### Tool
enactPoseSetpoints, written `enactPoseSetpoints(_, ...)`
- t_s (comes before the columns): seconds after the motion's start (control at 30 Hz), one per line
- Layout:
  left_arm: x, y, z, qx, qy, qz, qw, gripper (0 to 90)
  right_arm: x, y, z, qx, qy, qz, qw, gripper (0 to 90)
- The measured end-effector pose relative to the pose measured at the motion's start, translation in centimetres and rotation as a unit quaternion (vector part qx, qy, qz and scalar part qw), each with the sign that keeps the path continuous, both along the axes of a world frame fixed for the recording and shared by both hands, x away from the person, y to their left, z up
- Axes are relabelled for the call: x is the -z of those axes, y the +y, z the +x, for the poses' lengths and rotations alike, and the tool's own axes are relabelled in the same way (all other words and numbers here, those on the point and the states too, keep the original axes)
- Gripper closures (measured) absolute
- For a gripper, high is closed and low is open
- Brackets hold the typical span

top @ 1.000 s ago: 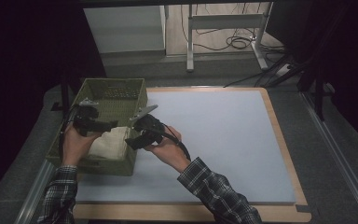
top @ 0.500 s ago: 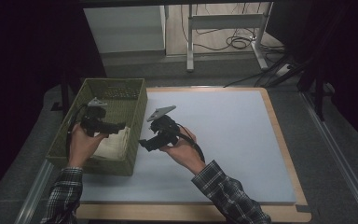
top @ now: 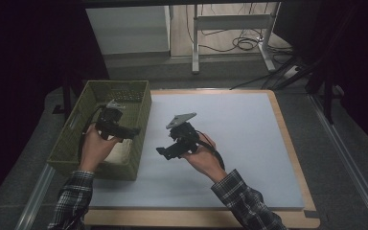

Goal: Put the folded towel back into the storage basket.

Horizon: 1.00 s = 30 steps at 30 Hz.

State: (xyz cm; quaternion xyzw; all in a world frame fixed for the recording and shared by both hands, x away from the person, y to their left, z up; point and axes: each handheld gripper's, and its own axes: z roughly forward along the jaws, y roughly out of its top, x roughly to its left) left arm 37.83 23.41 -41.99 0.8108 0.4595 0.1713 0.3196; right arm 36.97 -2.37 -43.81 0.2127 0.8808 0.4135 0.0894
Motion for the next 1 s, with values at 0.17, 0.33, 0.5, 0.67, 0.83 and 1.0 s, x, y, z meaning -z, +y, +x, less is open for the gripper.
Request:
enactPoseSetpoints(0.17,-0.1,-1.3,-0.1,0.009,0.0,-0.001,1.0,1.9,0.4,-1.6,0.1,0.007,0.006,-0.003,1.0,7.8)
enactPoseSetpoints(0.33,0.0,-2.7,-0.1,0.016,0.001,-0.005,0.9999,1.5,0.6,-3.1,0.1,0.017,0.007,-0.008,0.9998,7.2)
enactPoseSetpoints(0.5,0.1,-4.3,-0.3,0.026,-0.001,-0.001,0.9997,1.1,0.7,-4.6,0.1,0.027,0.003,-0.009,0.9996,7.1)
enactPoseSetpoints(0.67,0.2,-5.8,-0.5,0.039,-0.004,-0.003,0.9992,1.0,0.8,-6.0,-0.1,0.035,0.002,-0.009,0.9993,7.1)
enactPoseSetpoints(0.83,0.2,-7.3,-0.9,0.053,-0.008,0.0,0.9986,0.8,1.1,-7.5,-0.4,0.044,0.003,-0.012,0.999,7.1)
enactPoseSetpoints(1.0,0.3,-8.7,-1.1,0.063,-0.013,-0.005,0.9979,0.7,1.5,-9.1,-0.6,0.053,0.003,-0.013,0.9985,7.1)
